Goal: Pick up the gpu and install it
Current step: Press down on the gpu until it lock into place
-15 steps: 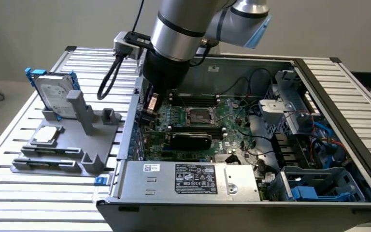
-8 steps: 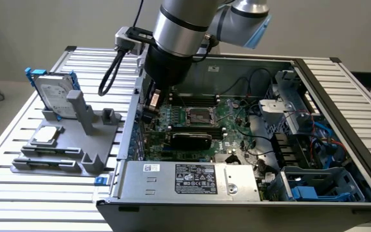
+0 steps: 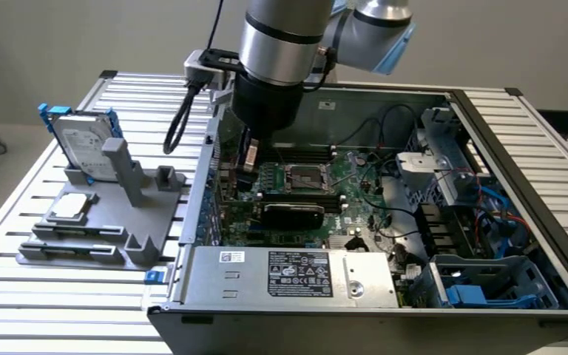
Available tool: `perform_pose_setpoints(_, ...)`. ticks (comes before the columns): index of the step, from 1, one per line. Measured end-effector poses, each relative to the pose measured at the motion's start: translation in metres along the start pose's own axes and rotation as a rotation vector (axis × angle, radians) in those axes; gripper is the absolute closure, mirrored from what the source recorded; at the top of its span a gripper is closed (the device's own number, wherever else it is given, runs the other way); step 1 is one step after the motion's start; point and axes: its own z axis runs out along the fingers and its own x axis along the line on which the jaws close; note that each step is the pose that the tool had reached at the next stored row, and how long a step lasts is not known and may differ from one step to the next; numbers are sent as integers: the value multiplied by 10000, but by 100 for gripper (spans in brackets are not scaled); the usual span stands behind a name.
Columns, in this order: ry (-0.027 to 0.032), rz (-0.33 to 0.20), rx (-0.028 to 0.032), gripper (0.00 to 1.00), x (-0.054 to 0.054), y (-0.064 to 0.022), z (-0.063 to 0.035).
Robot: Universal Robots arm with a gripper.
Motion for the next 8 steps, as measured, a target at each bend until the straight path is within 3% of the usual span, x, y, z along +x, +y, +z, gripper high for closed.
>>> perform_pose_setpoints(2,-38,11,330,89,-3,-25,-5)
perform_pose_setpoints(4,-69,18,610,89,-6,-52,-10)
perform_pose_setpoints(8,-121,21,1051,89,-12,-109,-21)
